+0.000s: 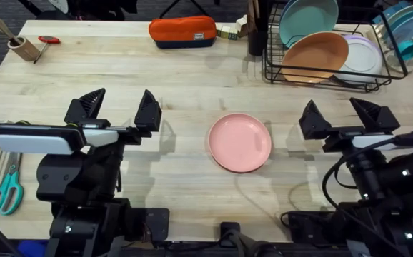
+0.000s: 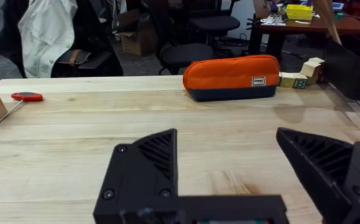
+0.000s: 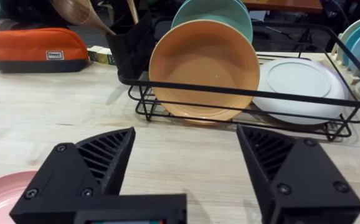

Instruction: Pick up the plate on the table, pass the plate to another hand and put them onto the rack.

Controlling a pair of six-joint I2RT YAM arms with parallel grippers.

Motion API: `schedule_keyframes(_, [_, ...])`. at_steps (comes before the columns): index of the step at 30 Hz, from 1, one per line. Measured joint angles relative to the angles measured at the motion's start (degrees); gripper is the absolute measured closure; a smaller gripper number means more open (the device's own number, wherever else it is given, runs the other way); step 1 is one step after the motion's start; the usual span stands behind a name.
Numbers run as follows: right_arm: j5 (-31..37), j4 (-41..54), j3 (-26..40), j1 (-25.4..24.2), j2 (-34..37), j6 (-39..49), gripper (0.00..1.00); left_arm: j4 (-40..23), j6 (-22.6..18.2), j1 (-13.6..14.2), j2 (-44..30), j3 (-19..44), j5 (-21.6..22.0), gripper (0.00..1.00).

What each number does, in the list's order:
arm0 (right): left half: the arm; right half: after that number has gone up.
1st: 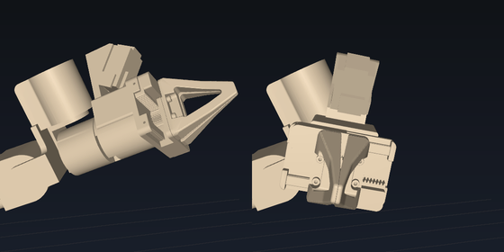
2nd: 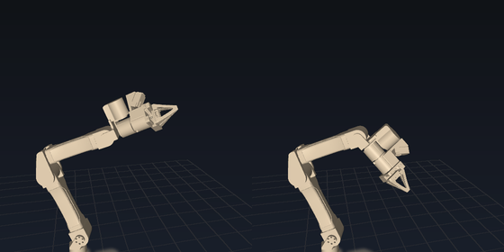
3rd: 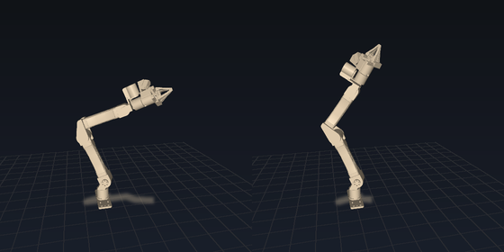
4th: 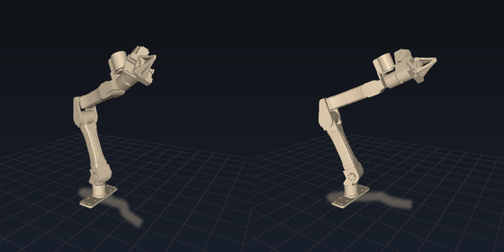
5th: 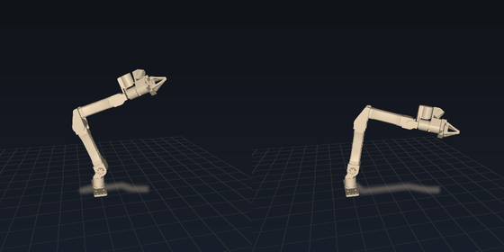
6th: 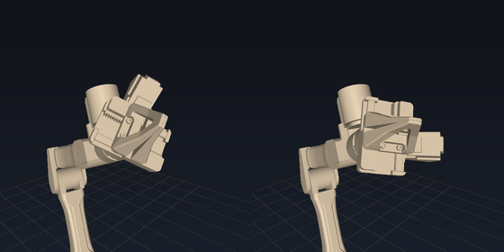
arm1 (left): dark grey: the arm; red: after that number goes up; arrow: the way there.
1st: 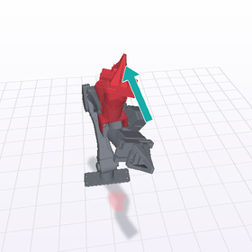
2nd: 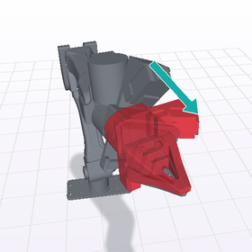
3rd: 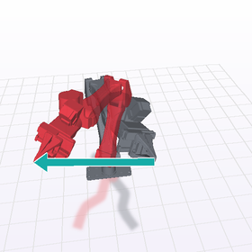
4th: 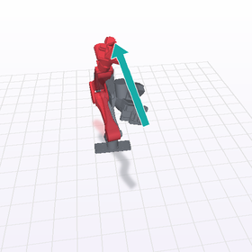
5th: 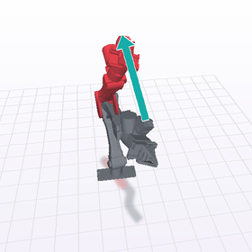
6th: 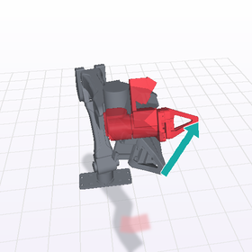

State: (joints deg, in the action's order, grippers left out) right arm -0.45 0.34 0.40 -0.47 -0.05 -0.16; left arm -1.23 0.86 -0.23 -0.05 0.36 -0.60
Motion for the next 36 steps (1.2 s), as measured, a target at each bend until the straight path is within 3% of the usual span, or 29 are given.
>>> schedule_keyframes(19, [0.04, 0.26, 0.04, -0.09, 0.0, 0.0, 0.006, -0.11, 0.0, -0.02, 0.0, 0.0, -0.25, 0.008])
schedule_keyframes(23, [0.24, 1.74, 0.83, -0.09, 0.03, 0.0, 0.007, -4.61, 0.0, 0.0, -0.01, 0.7, -0.94, 0.008])
schedule_keyframes(28, [0.24, 10.39, 6.77, -0.09, 1.5, 0.0, 0.007, -14.64, 0.0, -0.02, -0.61, 7.5, -1.27, 0.008])
schedule_keyframes(36, [0.24, 16.83, 20.17, -0.09, 10.53, 0.24, 0.006, -23.13, 0.0, -0.02, -8.5, 21.98, -1.31, 0.008])
